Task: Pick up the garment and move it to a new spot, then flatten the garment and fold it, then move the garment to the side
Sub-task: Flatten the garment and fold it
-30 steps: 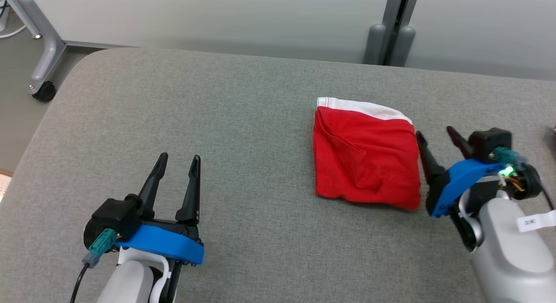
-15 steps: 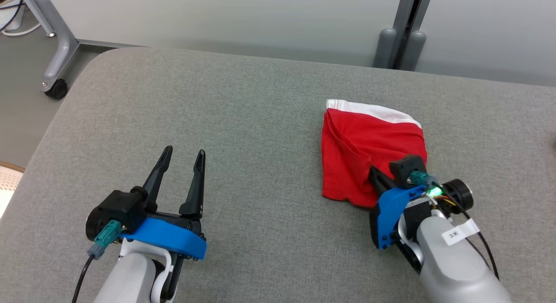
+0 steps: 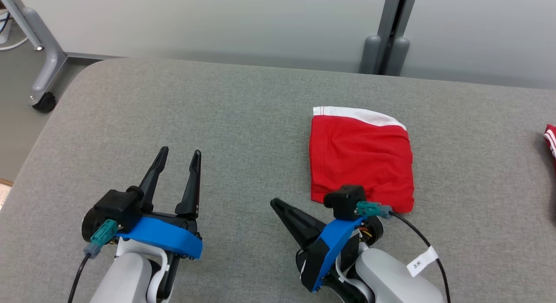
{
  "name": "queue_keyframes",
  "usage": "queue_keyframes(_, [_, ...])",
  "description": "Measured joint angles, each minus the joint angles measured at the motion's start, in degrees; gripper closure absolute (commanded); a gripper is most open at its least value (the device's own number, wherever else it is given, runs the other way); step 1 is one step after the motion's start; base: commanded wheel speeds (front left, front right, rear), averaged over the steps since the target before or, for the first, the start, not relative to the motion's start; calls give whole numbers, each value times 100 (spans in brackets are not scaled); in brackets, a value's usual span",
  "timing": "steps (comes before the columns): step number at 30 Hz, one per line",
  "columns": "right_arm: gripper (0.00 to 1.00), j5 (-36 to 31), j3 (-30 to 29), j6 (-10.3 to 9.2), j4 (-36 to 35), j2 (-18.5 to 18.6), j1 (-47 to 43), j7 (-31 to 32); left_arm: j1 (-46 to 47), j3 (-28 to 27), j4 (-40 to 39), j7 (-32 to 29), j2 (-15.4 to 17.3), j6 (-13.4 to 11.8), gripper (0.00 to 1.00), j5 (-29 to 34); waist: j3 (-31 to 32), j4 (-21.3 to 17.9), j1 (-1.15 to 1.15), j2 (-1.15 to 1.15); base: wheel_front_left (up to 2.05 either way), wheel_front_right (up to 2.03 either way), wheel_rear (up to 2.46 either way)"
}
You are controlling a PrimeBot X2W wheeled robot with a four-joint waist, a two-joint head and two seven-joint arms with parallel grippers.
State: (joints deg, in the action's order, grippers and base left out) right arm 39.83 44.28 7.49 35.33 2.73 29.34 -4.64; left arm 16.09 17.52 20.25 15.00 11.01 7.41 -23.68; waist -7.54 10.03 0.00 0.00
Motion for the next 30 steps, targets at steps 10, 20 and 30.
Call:
queue_keyframes(10, [0, -675, -1272, 0, 188, 15, 29, -916, -360, -458, -16, 0, 57, 0, 0, 70, 221, -468, 0, 0, 0, 0, 0])
queue_keyframes(20, [0, -2546, -3597, 0, -498, 166, -885, -969, -791, -987, -120, 0, 24, 0, 0, 213, 459, -972, 0, 0, 0, 0, 0])
queue_keyframes(30, [0, -3517, -4852, 0, -1708, 69, -1866, -367, -954, -1249, 22, 0, 16, 0, 0, 309, 676, -1124, 0, 0, 0, 0, 0])
